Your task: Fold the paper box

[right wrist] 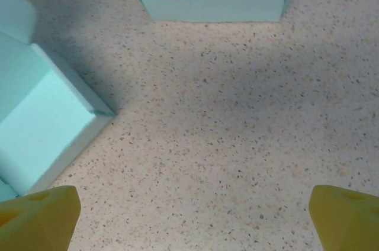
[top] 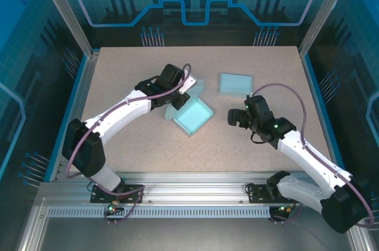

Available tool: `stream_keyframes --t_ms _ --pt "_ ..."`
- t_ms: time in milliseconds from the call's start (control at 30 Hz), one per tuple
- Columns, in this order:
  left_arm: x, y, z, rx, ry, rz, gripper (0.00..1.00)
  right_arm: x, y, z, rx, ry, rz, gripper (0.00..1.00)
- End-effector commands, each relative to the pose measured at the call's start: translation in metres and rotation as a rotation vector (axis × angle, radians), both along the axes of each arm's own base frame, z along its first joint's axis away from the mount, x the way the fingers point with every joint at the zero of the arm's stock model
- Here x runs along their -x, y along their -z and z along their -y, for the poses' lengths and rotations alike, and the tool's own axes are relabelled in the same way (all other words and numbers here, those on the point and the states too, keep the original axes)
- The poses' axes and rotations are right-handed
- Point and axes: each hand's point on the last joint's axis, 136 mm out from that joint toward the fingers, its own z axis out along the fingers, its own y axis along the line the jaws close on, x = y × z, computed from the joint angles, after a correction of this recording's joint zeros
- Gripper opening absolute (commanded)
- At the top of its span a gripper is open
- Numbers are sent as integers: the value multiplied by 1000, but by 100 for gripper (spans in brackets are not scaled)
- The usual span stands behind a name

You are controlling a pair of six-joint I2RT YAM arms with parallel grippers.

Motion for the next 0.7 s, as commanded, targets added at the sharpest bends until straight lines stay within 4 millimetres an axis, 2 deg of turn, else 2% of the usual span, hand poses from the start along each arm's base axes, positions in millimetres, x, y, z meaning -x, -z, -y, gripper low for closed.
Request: stream_keyframes --t_ms 0,167,367,500,667 --pt "4 -23 34 53 395 117 0 -6 -20 -1 -13 -34 70 100" --pt "11 -41 48 153 630 125 1 -3 -26 -12 -49 -96 70 100" --pt "11 -39 61 181 794 95 2 -3 -42 -31 -128 -199 148 98" --pt "24 -37 63 190 878 -20 1 -5 -47 -30 -159 -225 159 96" --pt "40 -28 57 162 942 -198 4 -7 -42 -23 -238 -196 148 96"
